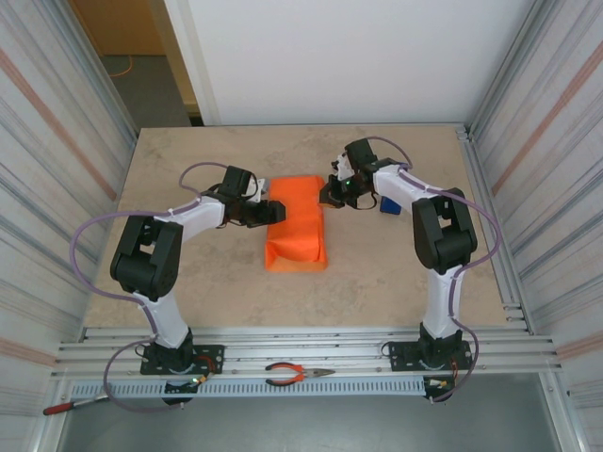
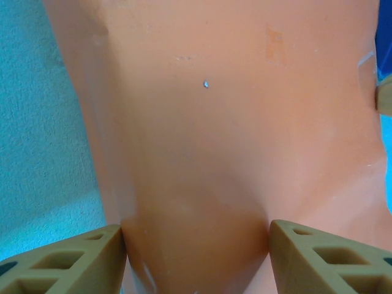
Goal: Wrap the gift box in paper
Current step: Wrap the gift box with the wrapping paper.
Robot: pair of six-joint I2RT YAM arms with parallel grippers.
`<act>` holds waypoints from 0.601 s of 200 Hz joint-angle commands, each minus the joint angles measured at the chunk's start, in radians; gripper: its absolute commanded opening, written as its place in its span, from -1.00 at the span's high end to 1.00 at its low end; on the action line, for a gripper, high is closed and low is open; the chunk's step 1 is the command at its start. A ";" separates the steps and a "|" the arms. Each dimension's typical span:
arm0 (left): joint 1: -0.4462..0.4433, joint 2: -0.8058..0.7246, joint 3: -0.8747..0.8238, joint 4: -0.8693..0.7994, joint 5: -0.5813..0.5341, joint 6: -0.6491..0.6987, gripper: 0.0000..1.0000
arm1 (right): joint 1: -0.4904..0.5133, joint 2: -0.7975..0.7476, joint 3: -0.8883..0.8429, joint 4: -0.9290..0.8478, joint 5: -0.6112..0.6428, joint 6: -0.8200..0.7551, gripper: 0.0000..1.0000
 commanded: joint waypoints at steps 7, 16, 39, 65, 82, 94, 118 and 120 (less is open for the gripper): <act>-0.030 0.052 -0.033 -0.105 -0.074 0.037 -0.23 | 0.019 0.042 0.016 -0.081 0.083 -0.062 1.00; -0.030 0.052 -0.035 -0.105 -0.075 0.038 -0.23 | 0.022 0.037 0.015 -0.079 0.086 -0.062 1.00; -0.030 0.053 -0.035 -0.104 -0.076 0.038 -0.23 | 0.025 0.026 0.017 -0.085 0.095 -0.062 1.00; -0.030 0.053 -0.035 -0.105 -0.077 0.038 -0.23 | 0.028 0.007 0.018 -0.088 0.106 -0.059 0.76; -0.031 0.052 -0.035 -0.106 -0.077 0.038 -0.23 | 0.029 -0.006 0.017 -0.088 0.106 -0.057 0.68; -0.032 0.051 -0.035 -0.106 -0.078 0.037 -0.23 | 0.028 -0.017 0.016 -0.086 0.108 -0.051 0.64; -0.032 0.052 -0.036 -0.107 -0.079 0.037 -0.23 | 0.027 -0.035 0.009 -0.078 0.108 -0.043 0.60; -0.032 0.052 -0.035 -0.107 -0.079 0.037 -0.23 | 0.028 -0.036 0.008 -0.077 0.108 -0.042 0.60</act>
